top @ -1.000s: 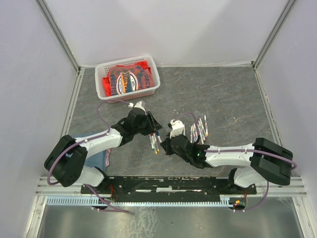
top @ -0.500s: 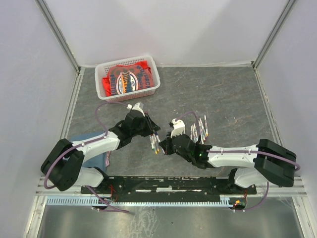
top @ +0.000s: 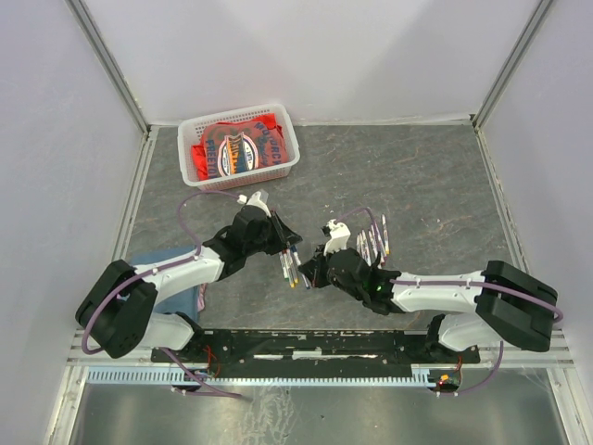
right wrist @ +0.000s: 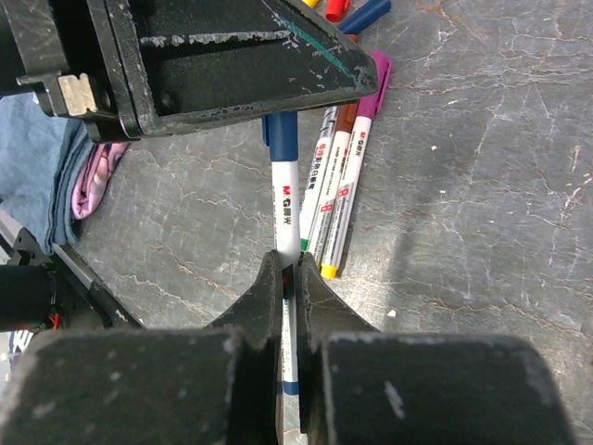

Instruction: Open the pen caps

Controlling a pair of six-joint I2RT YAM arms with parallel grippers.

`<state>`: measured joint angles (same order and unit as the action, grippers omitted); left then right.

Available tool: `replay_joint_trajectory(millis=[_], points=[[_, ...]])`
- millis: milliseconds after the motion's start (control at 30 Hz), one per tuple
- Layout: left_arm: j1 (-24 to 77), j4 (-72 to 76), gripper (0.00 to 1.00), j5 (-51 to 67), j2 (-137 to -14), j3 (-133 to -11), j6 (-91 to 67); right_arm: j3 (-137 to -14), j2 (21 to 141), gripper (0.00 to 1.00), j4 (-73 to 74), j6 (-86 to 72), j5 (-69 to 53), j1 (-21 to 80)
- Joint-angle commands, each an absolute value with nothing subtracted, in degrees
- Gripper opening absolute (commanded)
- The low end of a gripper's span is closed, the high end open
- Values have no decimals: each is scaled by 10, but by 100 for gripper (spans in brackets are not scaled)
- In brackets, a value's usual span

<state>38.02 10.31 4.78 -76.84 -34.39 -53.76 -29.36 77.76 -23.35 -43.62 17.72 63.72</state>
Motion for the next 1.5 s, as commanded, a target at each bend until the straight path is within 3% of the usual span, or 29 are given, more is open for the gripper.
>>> replay_joint_trajectory(millis=[0,167,333,533,667,1467], points=[[382,138,3,68,-754,-338,-551,-281,755,1,-270,-443,172,623],[382,143,3,76,-754,-343,-546,-286,753,14,-276,-439,151,617],[382,160,3,94,-767,-363,-542,-304,749,14,-240,-427,133,606],[382,183,3,116,-789,-374,-563,-303,733,11,-228,-421,121,585],[383,193,3,119,-793,-377,-576,-293,733,1,-239,-421,112,578],[404,30,3,-114,-809,-490,-522,-335,765,1,-106,-350,175,578]])
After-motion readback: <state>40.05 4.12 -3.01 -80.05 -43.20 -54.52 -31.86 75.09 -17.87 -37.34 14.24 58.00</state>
